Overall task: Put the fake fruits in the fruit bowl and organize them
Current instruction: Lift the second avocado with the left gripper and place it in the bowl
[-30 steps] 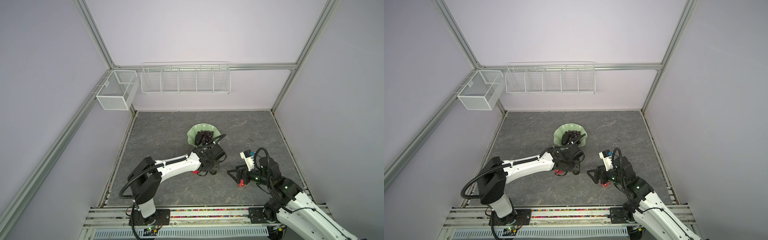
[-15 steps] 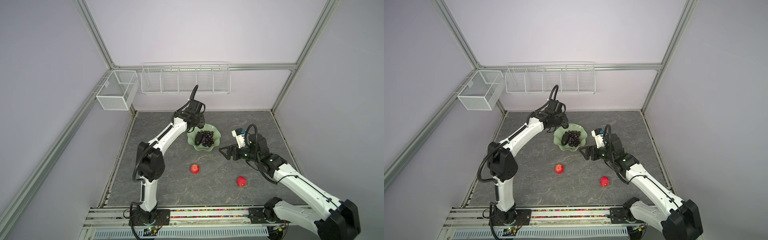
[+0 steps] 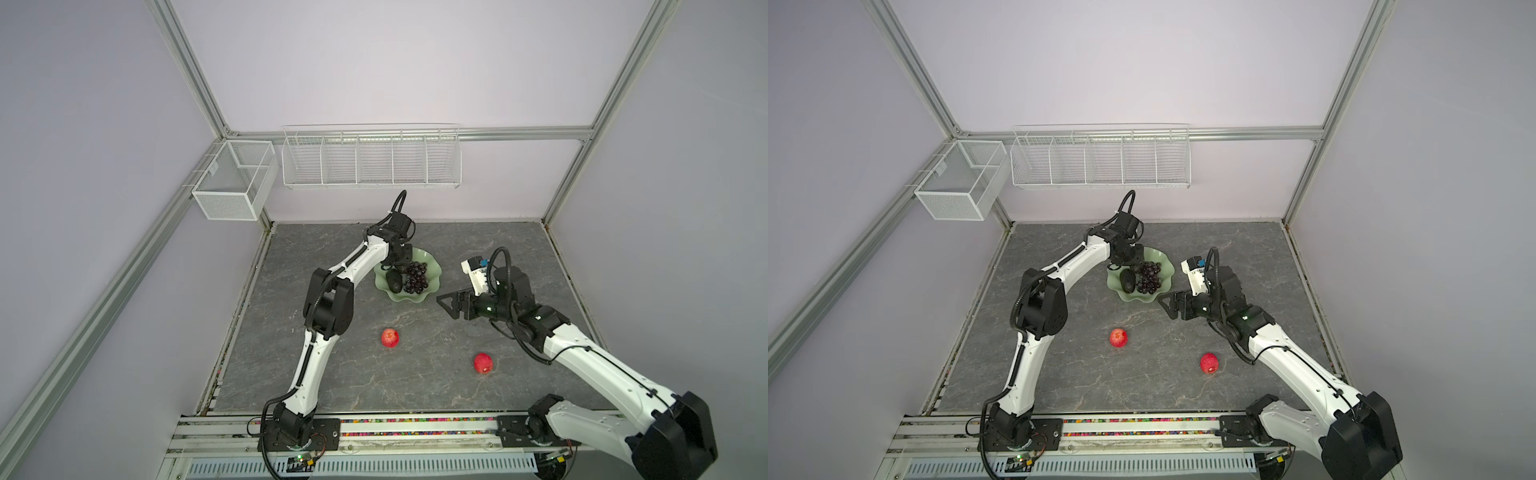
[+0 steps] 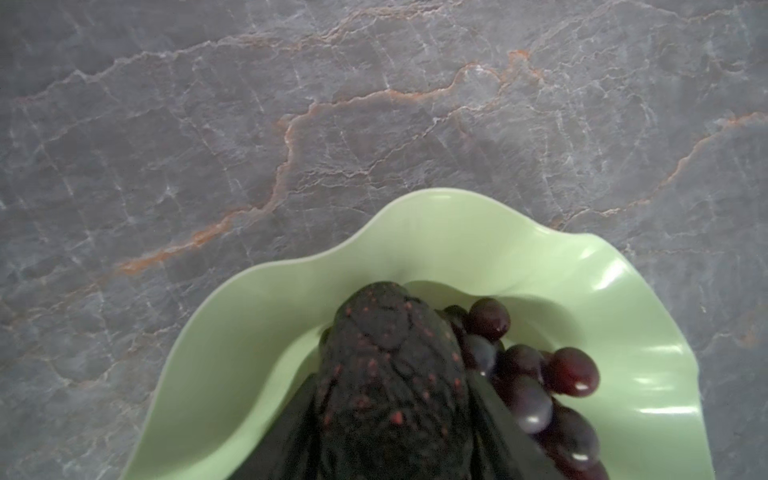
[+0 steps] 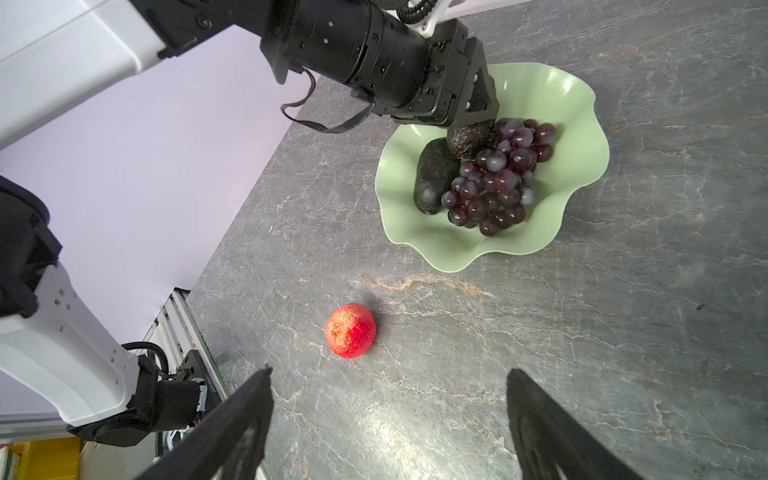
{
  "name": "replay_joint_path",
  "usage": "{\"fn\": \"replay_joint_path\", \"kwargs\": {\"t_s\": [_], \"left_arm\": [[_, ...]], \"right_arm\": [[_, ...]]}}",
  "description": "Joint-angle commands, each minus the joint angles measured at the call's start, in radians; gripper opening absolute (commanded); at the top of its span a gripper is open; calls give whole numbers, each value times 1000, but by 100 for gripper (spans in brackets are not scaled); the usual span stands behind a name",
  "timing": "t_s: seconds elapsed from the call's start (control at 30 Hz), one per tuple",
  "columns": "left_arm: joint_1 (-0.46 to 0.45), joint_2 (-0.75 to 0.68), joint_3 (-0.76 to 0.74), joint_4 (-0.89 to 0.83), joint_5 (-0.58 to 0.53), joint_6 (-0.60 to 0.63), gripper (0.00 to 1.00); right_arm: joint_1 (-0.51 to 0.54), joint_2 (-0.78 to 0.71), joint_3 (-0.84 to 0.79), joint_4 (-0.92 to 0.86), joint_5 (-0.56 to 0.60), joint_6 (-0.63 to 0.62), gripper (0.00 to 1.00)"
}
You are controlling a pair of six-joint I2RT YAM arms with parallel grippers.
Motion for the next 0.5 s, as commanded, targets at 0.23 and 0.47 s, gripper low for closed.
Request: {"fn": "replay_joint_path", "kwargs": {"t_s": [0.23, 0.47], "left_arm": [[5, -122, -63, 67, 22, 48, 70], [-39, -403, -355, 94, -102, 48, 70]], "right_arm": [[-6, -30, 11, -4, -5, -12, 89], [-4, -74, -47, -31, 19, -18, 89]]}}
